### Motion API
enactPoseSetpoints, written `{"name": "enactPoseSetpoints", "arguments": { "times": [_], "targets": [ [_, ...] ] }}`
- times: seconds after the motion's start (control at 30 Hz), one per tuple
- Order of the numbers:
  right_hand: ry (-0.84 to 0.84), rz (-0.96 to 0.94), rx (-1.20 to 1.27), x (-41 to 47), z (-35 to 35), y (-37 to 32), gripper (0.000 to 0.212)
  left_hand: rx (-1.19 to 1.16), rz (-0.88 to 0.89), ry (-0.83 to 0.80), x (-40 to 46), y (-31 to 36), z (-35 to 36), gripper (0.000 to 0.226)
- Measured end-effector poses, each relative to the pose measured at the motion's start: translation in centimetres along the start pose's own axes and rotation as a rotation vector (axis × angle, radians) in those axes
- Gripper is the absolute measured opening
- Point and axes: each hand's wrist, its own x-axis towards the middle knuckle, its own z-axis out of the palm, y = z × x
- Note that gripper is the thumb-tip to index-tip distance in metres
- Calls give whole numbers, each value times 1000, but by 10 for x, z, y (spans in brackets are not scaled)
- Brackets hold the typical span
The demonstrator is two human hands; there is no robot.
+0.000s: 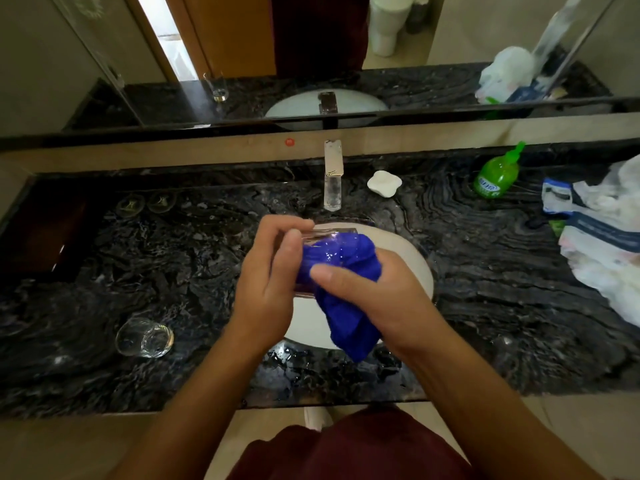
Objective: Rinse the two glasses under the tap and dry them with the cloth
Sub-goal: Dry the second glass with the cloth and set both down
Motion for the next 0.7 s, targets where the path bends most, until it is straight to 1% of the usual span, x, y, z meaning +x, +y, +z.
{"name": "enactPoseSetpoints", "arguments": {
  "times": [0.07,0.1,0.17,0.2,0.23,0.27,0.33,0.37,0.4,0.47,0.5,0.53,0.6,0.63,0.67,0.7],
  "targets": [
    [-65,-101,-179,-2,0,-3,20,-42,-126,5,3,6,-1,31],
    [-68,-154,-338,-3,0,-2,23,-96,-233,-5,6,8,-2,34],
    [-79,-315,-812,-3,2,3,33,-299,-508,-22,10,10,-4,38],
    [-98,-424,-1057,-3,4,4,36,-389,-623,-25,12,9,-7,40],
    [-136,-523,-1236,-3,6,5,38,-440,-699,-42,12,6,-11,39],
    [-192,-591,-1343,-2,6,3,38,-472,-746,-68,12,4,-14,39],
    [-276,-654,-1400,2,2,-1,37,-507,-804,-103,12,-1,-17,38],
    [-289,-640,-1378,5,-2,-4,34,-509,-825,-105,12,-3,-18,40],
    [-287,-583,-1328,7,-5,-6,30,-507,-831,-106,12,-3,-17,46],
    [-285,-384,-1113,12,-12,-9,24,-460,-750,-155,12,-2,-15,60],
    [-265,-295,-942,13,-15,-9,19,-384,-666,-167,12,-1,-15,62],
    [-225,-224,-747,13,-16,-10,15,-282,-569,-141,11,2,-14,58],
    [-85,-110,-404,14,-13,-7,18,-94,-377,-65,8,4,-13,47],
    [-17,-48,-246,15,-12,-5,19,-55,-299,-59,6,4,-10,43],
    [17,28,-55,15,-11,-2,19,-40,-233,-66,4,5,-7,43],
    [14,105,158,16,-9,-1,17,-16,-159,-63,2,4,-4,44]
  ]
}}
